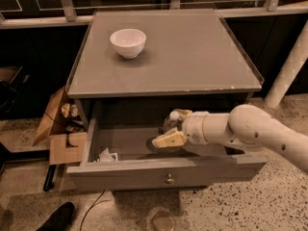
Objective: Pick water bottle from top drawer and place on counter
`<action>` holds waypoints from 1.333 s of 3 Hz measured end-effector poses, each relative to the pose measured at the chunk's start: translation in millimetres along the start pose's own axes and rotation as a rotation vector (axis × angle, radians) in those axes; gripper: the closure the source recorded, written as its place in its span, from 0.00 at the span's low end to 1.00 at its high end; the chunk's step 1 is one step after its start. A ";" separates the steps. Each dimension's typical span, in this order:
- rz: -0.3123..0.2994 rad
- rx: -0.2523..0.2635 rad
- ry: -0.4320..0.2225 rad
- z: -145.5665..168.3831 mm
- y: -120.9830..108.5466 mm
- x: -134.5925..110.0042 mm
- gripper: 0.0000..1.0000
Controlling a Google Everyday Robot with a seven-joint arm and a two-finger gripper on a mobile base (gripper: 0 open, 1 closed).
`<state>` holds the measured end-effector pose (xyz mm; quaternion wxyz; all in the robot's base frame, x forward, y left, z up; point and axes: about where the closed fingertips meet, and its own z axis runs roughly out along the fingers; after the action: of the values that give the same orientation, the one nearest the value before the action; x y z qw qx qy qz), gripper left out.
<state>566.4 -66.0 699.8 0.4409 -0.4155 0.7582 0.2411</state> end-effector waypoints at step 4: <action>0.008 -0.012 -0.005 -9.8 3.0 -10.3 1.00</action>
Offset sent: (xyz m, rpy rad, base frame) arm -0.0002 0.0018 0.0003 0.0010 -0.0015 0.0037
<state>562.0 -67.2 713.7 0.4392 -0.4144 0.7573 0.2487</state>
